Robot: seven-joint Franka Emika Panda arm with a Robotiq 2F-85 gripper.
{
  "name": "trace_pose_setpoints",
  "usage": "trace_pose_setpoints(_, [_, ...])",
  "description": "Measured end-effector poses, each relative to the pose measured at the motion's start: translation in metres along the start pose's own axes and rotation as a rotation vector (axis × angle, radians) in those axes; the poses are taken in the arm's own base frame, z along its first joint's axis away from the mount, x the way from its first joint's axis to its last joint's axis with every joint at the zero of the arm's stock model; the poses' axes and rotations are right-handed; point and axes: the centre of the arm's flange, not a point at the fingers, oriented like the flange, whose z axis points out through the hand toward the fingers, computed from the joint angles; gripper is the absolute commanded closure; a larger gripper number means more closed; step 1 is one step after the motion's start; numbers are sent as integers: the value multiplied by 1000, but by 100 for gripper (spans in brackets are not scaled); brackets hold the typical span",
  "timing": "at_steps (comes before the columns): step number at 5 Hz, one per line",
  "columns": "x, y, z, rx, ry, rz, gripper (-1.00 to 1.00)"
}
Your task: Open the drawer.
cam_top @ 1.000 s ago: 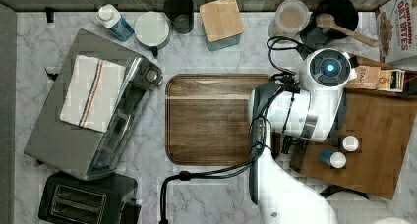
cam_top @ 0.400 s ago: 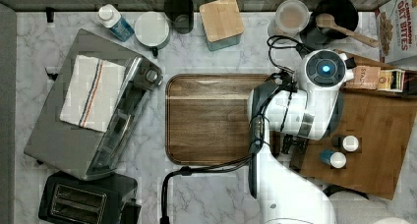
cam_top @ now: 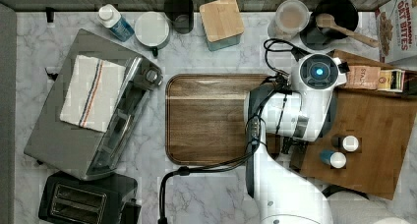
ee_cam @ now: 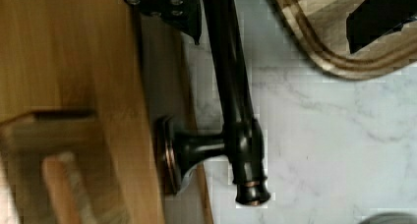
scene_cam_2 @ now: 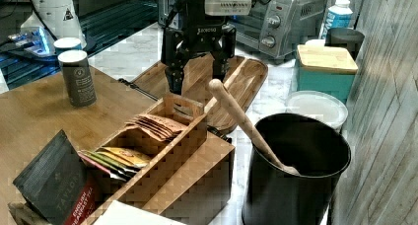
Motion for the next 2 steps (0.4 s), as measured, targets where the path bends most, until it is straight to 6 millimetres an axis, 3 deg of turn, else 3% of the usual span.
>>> trace_pose_setpoints(2, [-11, -2, 21, -11, -40, -6, -100])
